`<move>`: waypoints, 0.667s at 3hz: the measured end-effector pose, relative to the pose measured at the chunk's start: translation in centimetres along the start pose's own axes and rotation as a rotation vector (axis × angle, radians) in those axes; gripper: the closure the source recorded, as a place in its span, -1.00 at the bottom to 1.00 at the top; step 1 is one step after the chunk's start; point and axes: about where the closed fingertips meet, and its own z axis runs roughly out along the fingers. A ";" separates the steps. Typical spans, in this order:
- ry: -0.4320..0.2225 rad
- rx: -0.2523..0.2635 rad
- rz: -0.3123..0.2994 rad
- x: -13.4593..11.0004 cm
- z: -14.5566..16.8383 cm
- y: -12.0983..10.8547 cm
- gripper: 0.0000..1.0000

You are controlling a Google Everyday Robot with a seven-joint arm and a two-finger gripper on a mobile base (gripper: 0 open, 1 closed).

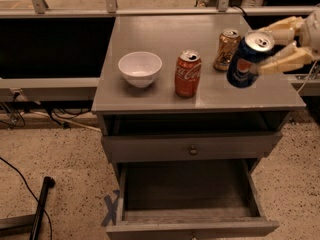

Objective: Pick pepsi can from middle drawer and place on counter

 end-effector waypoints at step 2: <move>0.018 0.134 0.256 5.1 0.2 -6.3 1.00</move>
Offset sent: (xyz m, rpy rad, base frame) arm 0.1134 -0.0567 -0.0386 0.1287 0.2633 -0.3559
